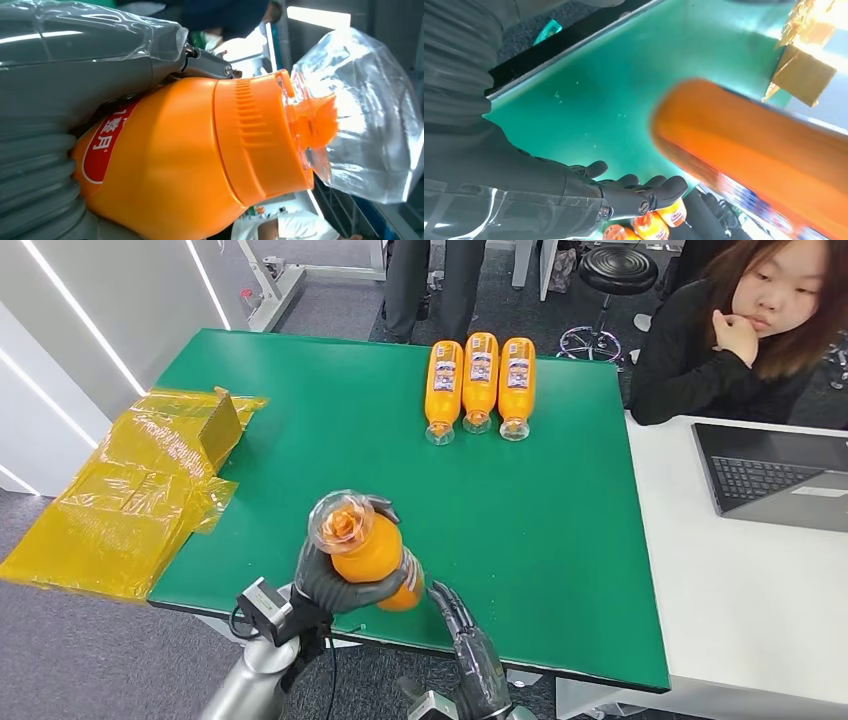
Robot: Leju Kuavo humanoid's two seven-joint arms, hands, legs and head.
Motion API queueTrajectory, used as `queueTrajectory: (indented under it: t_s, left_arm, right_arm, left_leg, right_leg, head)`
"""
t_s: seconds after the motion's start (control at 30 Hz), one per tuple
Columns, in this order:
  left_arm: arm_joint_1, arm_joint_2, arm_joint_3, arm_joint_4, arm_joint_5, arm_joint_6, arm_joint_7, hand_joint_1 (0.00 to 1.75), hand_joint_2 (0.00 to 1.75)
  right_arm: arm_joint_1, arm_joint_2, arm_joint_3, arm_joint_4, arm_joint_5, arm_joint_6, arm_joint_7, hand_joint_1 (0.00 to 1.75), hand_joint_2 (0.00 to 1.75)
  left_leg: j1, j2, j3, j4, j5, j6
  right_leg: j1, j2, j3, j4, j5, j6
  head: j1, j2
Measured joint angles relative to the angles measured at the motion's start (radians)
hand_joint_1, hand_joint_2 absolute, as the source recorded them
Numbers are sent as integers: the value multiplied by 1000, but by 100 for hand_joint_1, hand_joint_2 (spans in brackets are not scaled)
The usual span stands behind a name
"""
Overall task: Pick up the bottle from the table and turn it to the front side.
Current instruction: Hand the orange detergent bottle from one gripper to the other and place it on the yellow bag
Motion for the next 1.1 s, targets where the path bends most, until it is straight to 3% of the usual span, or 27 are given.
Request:
queueTrajectory:
  t_s: [0.1,0.27,0.37,0.5,0.6,0.77,1.1]
  left_arm:
    - [-50,14,4,1,-35,33,0,175,175]
    - [-150,43,4,39,-184,187,2,175,175]
    - [-221,64,-4,133,-426,348,33,175,175]
    - [-335,105,-46,368,-822,519,173,175,175]
    - [-410,133,-96,538,-993,512,269,175,175]
    - [-501,174,-159,732,-1092,433,333,175,175]
    - [-559,204,-209,865,-1122,390,362,175,175]
  right_arm:
    - [-5,-2,10,1,-8,-2,6,0,175]
    - [-8,0,15,14,-31,7,4,0,175]
    - [-7,0,16,27,-67,1,-24,0,175]
    - [0,-1,17,47,-133,-29,-61,0,175]
    - [4,-5,22,58,-164,-49,-69,0,175]
    - [5,-11,34,65,-190,-68,-65,0,175]
    - [2,-14,41,66,-196,-73,-60,0,175]
  left_leg:
    - [0,0,0,0,0,0]
    - [0,0,0,0,0,0]
    - [0,0,0,0,0,0]
    - [0,2,0,0,1,-1]
    - [0,5,0,0,1,-1]
    - [0,8,0,0,1,-1]
    - [0,8,-1,0,1,-1]
  right_leg:
    - [0,0,0,0,0,0]
    - [0,0,0,0,0,0]
    - [0,1,0,0,0,0]
    - [0,3,-1,1,1,-2]
    - [0,5,-2,1,2,-2]
    - [0,8,-4,2,2,-2]
    - [0,8,-5,2,2,-3]
  head:
    - [0,0]
    - [0,0]
    - [0,0]
    - [0,0]
    - [0,0]
    - [0,0]
    - [0,0]
